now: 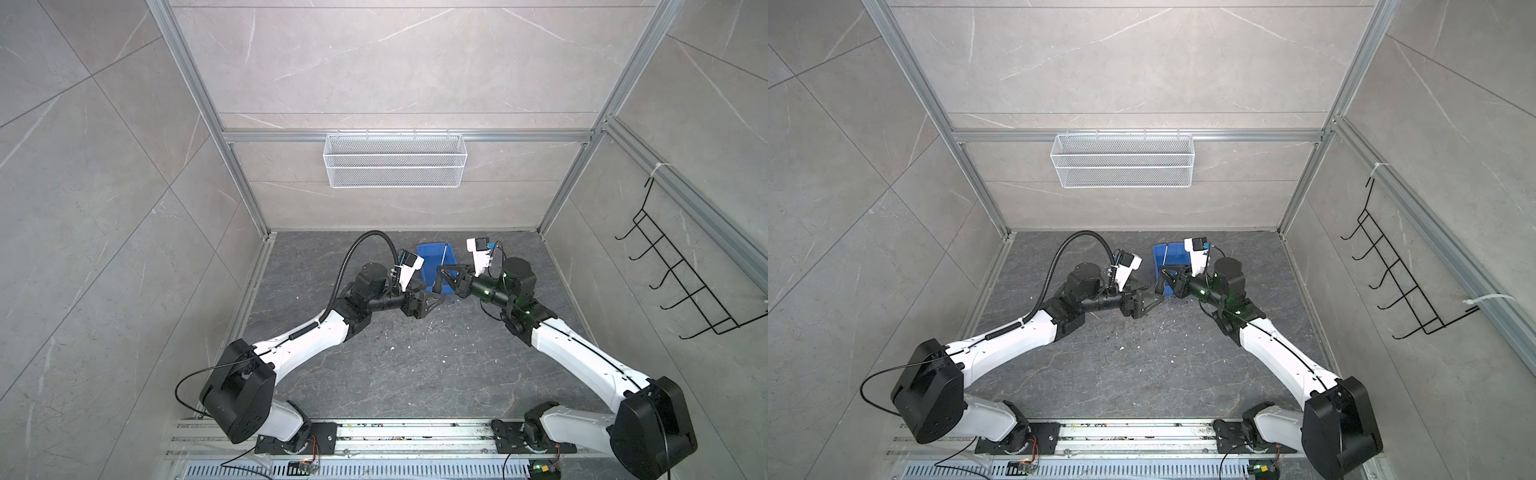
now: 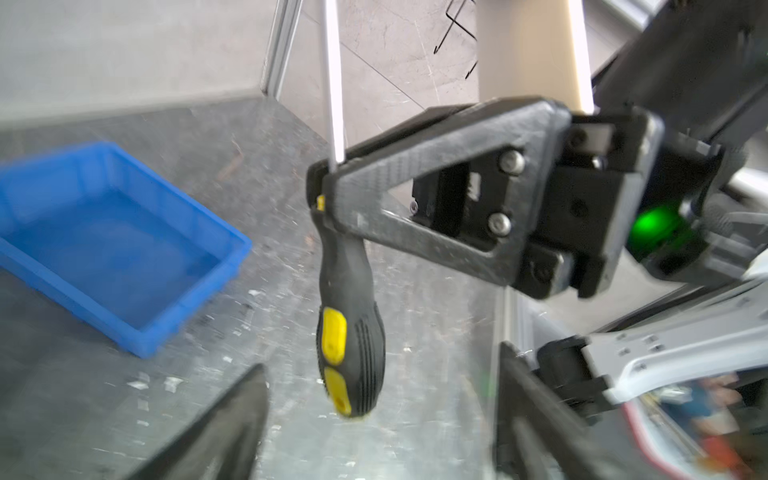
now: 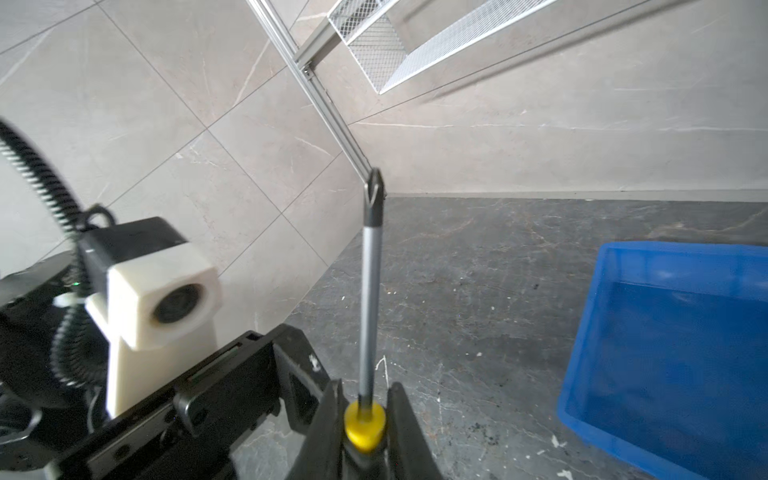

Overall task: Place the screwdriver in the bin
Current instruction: 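Carry the screwdriver over the blue bin with the right gripper while the left releases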

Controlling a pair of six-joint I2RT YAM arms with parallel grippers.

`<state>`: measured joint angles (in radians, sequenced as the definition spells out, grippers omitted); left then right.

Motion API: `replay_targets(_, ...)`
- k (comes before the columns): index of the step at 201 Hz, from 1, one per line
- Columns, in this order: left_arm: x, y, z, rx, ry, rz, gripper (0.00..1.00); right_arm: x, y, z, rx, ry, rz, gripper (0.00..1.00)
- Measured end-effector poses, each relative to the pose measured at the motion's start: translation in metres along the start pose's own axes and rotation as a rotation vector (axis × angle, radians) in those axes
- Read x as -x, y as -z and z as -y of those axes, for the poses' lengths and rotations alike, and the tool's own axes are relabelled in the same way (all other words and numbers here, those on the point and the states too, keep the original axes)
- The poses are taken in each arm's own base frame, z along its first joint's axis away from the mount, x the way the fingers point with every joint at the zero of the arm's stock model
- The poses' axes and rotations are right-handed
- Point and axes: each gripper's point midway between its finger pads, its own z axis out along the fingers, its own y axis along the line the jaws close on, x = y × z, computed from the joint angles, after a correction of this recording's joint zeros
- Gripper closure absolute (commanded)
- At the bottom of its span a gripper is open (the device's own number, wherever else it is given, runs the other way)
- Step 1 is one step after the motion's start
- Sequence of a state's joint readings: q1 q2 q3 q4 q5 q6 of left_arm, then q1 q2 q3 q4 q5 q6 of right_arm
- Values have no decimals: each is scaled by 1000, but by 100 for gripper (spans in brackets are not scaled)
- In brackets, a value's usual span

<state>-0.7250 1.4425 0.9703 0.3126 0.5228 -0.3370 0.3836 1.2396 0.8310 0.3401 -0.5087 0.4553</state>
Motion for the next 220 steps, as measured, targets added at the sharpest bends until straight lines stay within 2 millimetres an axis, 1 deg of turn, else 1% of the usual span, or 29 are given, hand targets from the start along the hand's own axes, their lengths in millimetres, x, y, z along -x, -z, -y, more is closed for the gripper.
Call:
replay_targets(13, 4, 3, -2, 24, -27, 13, 0, 3, 0, 7, -40, 19, 9, 100)
replay_targets(32, 7, 9, -6, 81, -72, 31, 0, 5, -5, 24, -111, 34, 10, 100)
replay_targets(61, 3, 18, -20, 202, -147, 30, 0, 5, -26, 60, -236, 39, -38, 100)
replay_targets(87, -2, 21, -30, 298, -215, 6, 0, 2, -45, 90, -333, 47, -89, 100)
replay_targets(112, -9, 20, -34, 361, -289, -29, 0, -10, -61, 121, -420, 54, -143, 100)
replay_targets(149, -16, 19, -35, 389, -354, -64, 0, -34, -79, 163, -532, 72, -226, 100)
replay_targets(183, -15, 20, -35, 396, -380, -73, 0, -52, -94, 188, -578, 78, -276, 100)
replay_targets(220, -17, 20, -36, 396, -397, -85, 0, -64, -110, 209, -607, 80, -317, 100)
